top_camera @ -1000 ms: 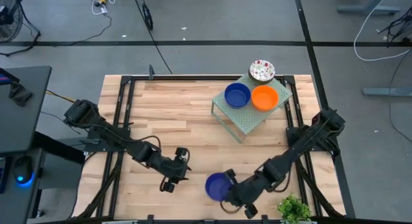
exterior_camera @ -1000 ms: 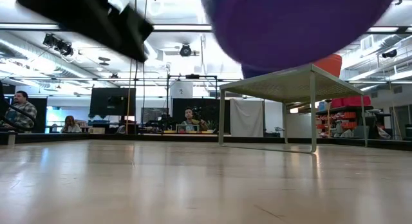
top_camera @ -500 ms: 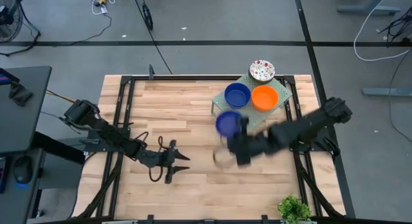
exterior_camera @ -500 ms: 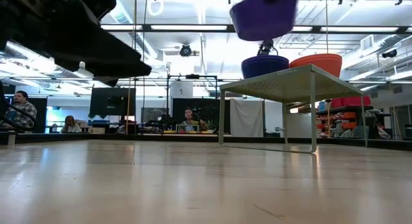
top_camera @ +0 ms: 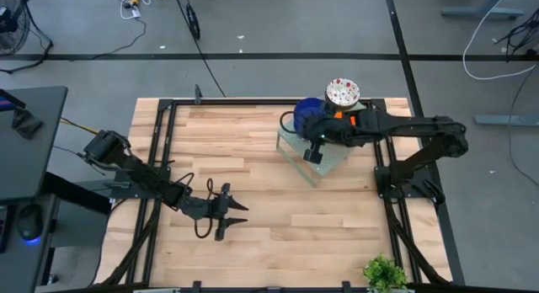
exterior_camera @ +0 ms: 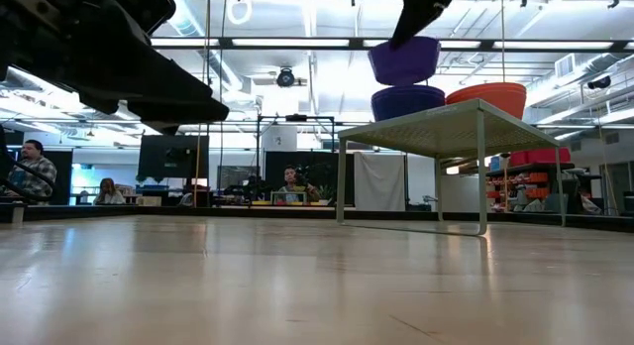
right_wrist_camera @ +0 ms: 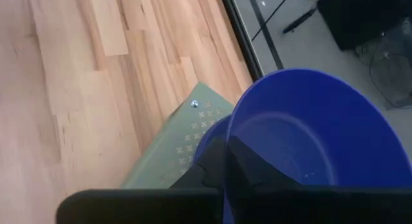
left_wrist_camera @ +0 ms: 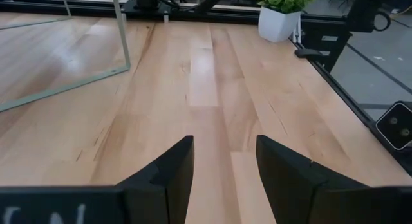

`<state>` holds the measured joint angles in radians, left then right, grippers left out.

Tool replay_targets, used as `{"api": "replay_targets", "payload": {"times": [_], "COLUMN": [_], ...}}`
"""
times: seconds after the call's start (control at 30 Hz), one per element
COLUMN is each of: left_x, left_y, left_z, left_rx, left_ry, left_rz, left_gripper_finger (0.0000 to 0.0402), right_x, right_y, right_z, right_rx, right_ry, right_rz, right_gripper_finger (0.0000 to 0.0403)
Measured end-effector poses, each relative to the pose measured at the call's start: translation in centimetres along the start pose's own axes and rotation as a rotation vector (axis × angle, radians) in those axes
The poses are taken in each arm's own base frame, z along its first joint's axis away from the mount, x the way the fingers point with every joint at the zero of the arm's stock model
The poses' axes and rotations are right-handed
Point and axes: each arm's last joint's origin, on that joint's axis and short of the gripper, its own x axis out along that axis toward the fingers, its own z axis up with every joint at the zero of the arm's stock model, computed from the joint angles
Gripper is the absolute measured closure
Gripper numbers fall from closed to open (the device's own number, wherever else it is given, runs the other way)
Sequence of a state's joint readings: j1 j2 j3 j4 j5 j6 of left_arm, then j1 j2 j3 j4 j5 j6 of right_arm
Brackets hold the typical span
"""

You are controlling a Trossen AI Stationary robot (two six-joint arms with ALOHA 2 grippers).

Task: Pick & Place Mini bowls
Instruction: Stack the blue bowl on the blue bowl on the shelf

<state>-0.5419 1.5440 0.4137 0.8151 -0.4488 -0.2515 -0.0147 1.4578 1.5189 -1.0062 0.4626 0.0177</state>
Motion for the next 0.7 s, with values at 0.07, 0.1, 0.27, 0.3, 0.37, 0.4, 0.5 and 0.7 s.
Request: {"api": "replay_targets", "payload": {"times": [0.07, 0.1, 0.27, 0.3, 0.37, 0.4, 0.5, 0.7], "left_x": [0.0, 0.0, 0.0, 0.0, 0.0, 0.0, 0.0, 0.0], "left_y": [0.0, 0.0, 0.0, 0.0, 0.0, 0.0, 0.0, 0.0], "left_z": [0.0, 0.0, -0.1, -0.1, -0.1, -0.1, -0.1, -0.1], "left_rx": [0.0, 0.0, 0.003, 0.003, 0.004, 0.005, 0.005, 0.005], "left_ry": [0.0, 0.0, 0.006, 0.006, 0.009, 0.01, 0.011, 0.011], "left_rz": [-0.001, -0.002, 0.0, -0.001, 0.0, 0.0, 0.0, 0.001], "left_gripper_finger": [0.0229, 0.0229, 0.0229, 0.0229, 0.0229, 0.0229, 0.0229, 0.0229], "right_x": [0.5, 0.7, 1.7, 1.8, 1.9, 1.8, 1.5, 1.8], "right_y": [-0.1, -0.1, 0.3, 0.4, 0.4, 0.3, 0.2, -0.2], "right_z": [-0.2, -0.4, -1.4, -1.6, -2.0, -2.2, -2.7, -4.3], "right_rx": [0.006, 0.005, 0.008, 0.014, 0.029, 0.039, 0.082, 0.137], "right_ry": [0.009, 0.018, 0.024, 0.022, 0.0, -0.017, -0.071, -0.096], "right_rz": [0.0, 0.0, 0.0, -0.001, 0.0, 0.0, 0.001, 0.017], "right_gripper_finger": [0.0397, 0.0397, 0.0397, 0.0397, 0.0397, 0.0397, 0.0397, 0.0397]}}
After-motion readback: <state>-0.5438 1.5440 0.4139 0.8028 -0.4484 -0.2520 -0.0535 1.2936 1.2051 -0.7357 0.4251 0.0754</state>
